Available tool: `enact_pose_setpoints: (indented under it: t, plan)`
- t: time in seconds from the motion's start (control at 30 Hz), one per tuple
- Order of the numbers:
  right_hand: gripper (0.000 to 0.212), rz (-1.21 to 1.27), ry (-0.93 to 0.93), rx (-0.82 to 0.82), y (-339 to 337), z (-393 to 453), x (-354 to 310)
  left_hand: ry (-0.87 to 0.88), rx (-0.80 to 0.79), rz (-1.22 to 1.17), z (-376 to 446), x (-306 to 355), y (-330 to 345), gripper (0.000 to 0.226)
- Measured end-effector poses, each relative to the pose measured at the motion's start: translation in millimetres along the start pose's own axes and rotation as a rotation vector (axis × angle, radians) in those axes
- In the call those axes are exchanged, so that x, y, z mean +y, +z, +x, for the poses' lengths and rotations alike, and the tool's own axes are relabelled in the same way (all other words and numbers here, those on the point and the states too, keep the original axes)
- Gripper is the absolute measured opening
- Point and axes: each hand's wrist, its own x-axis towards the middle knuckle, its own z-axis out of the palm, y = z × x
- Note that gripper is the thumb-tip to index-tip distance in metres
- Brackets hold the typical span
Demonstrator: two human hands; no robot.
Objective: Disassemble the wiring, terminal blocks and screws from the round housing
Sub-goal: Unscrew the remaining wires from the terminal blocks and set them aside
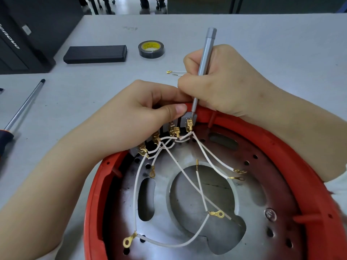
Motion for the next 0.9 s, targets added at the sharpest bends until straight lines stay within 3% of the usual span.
enact_pose_setpoints:
  t: [0.27,0.43,0.9]
  plan:
    - [0.042,-0.003,-0.003,-0.011,-0.3,0.6,-1.8,-0.006,0.001,0.026,1.5,-0.6,2.4,0.027]
    - [0.041,0.029,-0.060,0.095,0.2,-6.2,0.2,0.011,-0.033,-0.005,0.8,-1.7,-0.4,0.029]
    - [0.041,0.056,0.017,-0.002,2.2,0.1,-0.8,0.021,-0.026,0.016,1.2,0.2,-0.5,0.019]
